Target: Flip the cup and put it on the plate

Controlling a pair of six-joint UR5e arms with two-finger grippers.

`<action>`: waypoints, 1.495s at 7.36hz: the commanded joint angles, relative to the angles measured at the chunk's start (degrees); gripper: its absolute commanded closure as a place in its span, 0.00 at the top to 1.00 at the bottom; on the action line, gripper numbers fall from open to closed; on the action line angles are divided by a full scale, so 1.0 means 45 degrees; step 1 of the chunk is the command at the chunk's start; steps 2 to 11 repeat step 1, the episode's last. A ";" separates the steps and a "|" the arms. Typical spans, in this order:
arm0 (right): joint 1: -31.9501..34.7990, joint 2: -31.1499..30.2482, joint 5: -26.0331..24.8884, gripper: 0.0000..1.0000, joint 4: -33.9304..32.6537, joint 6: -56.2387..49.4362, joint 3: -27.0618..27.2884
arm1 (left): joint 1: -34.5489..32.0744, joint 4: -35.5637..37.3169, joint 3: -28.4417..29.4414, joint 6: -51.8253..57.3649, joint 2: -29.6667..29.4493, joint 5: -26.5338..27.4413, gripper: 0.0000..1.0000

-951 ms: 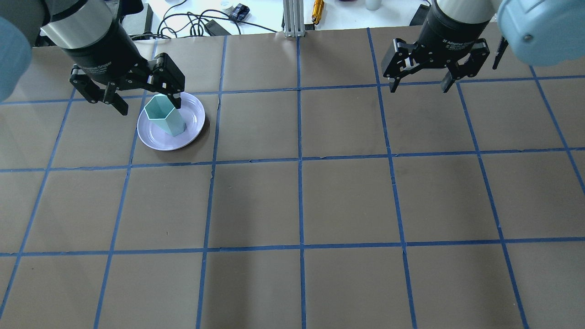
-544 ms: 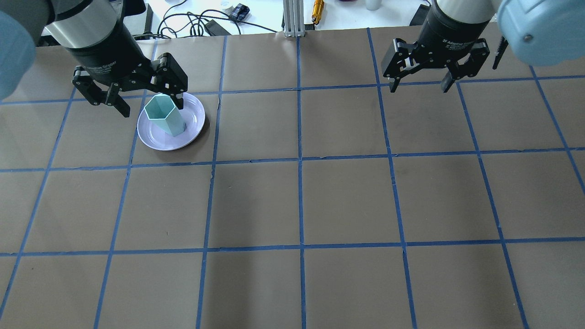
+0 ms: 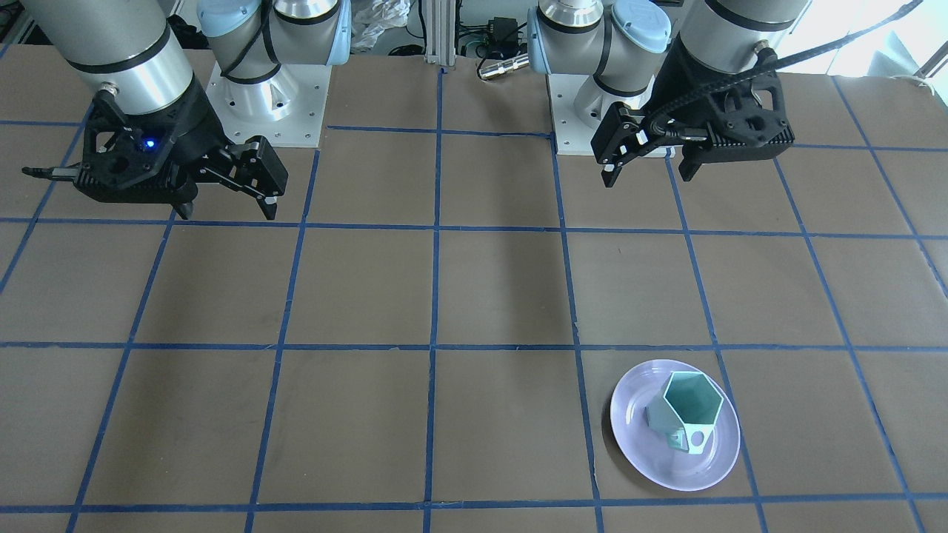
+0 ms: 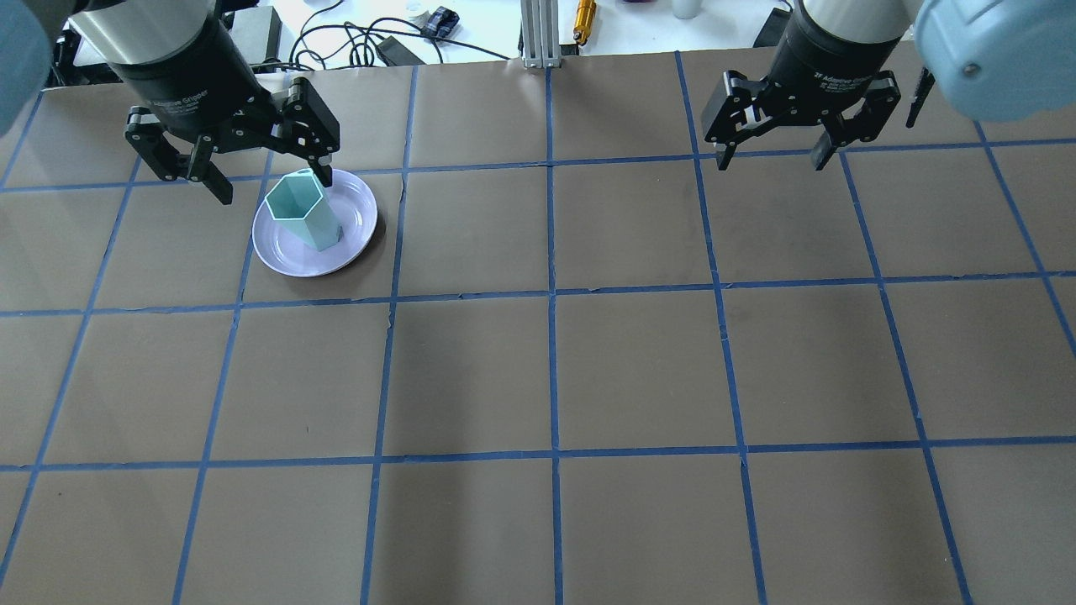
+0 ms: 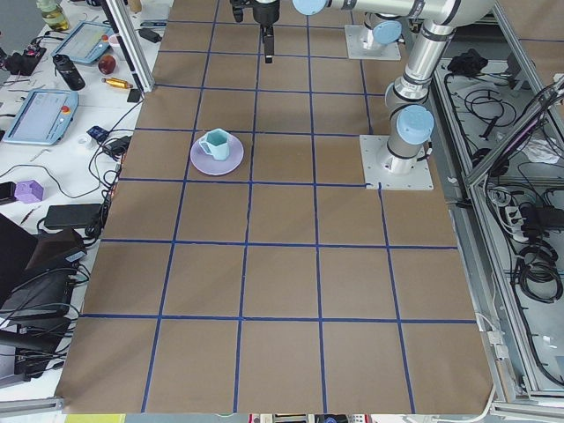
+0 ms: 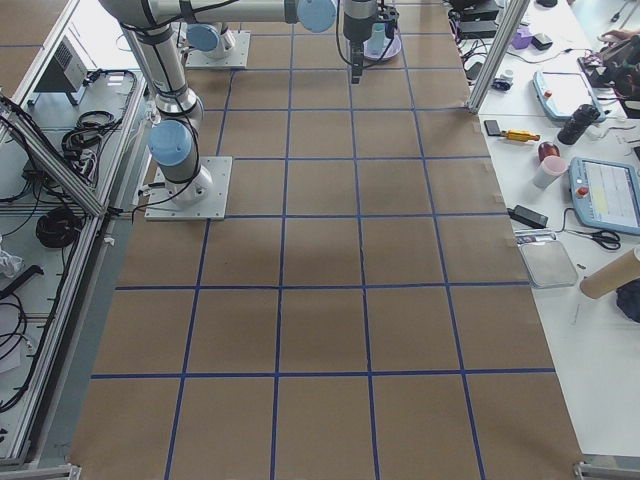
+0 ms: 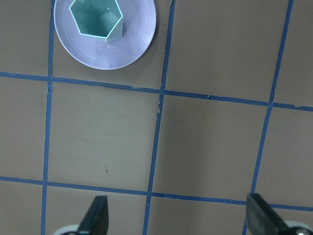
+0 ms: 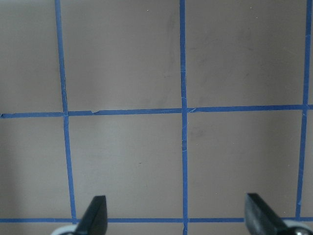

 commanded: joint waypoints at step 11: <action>0.0000 0.0000 0.0000 1.00 0.0000 0.0000 0.0000 | 0.0002 -0.0027 0.0038 0.0017 -0.0025 -0.0006 1.00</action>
